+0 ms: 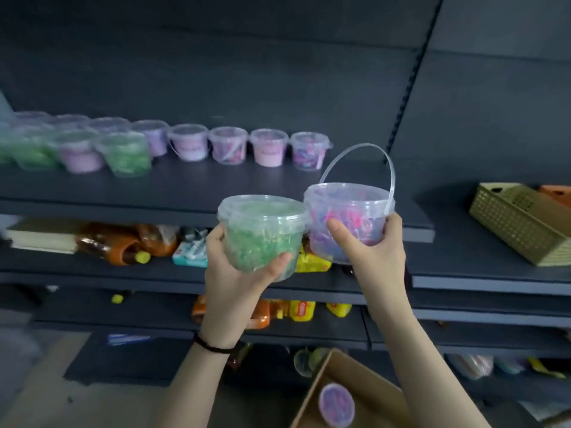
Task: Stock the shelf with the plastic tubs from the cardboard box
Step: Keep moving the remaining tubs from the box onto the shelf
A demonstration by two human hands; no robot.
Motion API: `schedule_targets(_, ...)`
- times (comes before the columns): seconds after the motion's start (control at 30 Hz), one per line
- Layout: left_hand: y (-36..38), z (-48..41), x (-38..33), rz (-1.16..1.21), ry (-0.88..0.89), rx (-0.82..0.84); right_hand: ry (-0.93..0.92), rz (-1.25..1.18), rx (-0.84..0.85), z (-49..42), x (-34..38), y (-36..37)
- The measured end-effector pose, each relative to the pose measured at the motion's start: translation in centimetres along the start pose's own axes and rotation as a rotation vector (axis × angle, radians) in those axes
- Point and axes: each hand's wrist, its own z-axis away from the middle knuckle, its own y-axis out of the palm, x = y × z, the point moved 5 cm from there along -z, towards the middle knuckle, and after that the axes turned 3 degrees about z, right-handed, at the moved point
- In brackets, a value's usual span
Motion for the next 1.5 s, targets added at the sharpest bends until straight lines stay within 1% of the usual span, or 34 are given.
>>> schedule_targets(0.13, -7.6, -2.1, -2.5, 0.01, 0.003, -0.035, -0.022, -0.069, 0.049, 2.2, 3.0, 7.6)
schedule_targets(0.3, -16.7, -6.1, -3.7, -0.112, -0.025, -0.067, -0.002, -0.09, 0.036, 4.2, 4.6, 16.4)
schedule_targets(0.47, -21.1, -11.0, -1.8, -0.16, -0.048, -0.106, 0.014, -0.053, 0.023, 3.6, 3.9, 21.9)
schedule_targets(0.7, -21.5, -19.3, 3.3, -0.214, -0.089, -0.153, 0.027, 0.03, 0.041, -2.5, 0.7, 26.1)
schedule_targets(0.83, -20.6, -24.8, 6.8, -0.259, -0.081, -0.177, 0.027, 0.074, 0.06, -7.3, -2.1, 28.6)
schedule_targets(0.97, -19.5, -29.0, 9.4, -0.241, -0.045, -0.167, 0.017, 0.134, 0.087, -11.5, -4.4, 30.9)
schedule_targets(1.1, -19.3, -31.5, 11.2, -0.319, -0.05, -0.19, 0.023, 0.145, 0.077, -14.2, -5.9, 32.8)
schedule_targets(1.2, -19.7, -33.0, 12.1, -0.367, -0.073, -0.164, 0.048, 0.147, 0.082, -15.6, -6.8, 33.8)
schedule_targets(1.37, -19.4, -33.9, 12.4, -0.466, -0.008, -0.177, 0.101, 0.175, 0.123, -17.1, -7.8, 35.2)
schedule_targets(1.43, -19.2, -34.3, 12.7, -0.487, -0.007, -0.17, 0.111, 0.208, 0.144, -17.6, -7.9, 35.5)
schedule_targets(1.5, -19.1, -34.6, 12.8, -0.519, -0.007, -0.156, 0.081, 0.29, 0.152, -18.1, -7.8, 35.6)
